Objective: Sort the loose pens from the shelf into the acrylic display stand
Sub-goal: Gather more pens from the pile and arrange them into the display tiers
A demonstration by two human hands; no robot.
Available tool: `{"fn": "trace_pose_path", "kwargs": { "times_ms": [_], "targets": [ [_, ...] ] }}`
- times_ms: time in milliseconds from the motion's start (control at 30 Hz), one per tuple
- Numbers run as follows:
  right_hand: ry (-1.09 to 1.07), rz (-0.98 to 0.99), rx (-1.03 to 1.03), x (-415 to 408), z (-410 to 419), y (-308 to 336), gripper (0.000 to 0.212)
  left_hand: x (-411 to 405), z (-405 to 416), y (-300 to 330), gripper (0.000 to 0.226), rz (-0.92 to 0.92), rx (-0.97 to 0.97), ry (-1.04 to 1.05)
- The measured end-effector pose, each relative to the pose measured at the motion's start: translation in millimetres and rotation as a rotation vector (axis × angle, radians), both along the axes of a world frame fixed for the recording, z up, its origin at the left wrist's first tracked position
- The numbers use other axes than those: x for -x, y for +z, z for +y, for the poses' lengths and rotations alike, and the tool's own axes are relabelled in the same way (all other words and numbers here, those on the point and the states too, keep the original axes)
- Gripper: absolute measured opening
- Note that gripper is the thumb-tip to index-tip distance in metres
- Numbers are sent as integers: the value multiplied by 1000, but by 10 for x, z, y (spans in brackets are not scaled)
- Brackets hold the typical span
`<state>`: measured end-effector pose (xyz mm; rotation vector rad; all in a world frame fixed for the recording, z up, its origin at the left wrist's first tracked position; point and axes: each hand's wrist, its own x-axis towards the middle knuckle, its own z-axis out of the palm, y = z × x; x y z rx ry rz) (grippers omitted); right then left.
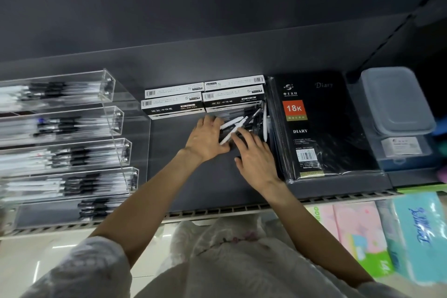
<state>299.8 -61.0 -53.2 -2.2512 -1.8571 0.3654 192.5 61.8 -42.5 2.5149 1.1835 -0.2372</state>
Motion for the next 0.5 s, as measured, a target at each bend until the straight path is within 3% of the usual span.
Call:
{"fn": "trace_pose_path", "kwargs": {
  "times_ms": [200,500],
  "targets": [
    [-14,-35,36,2,-65,-43,51,-39,-45,-55,50,104,-123,-61],
    [-51,-73,-29,-25,-87,-85,39,100,-20,-82,51,132,-178,-234]
  ]
}}
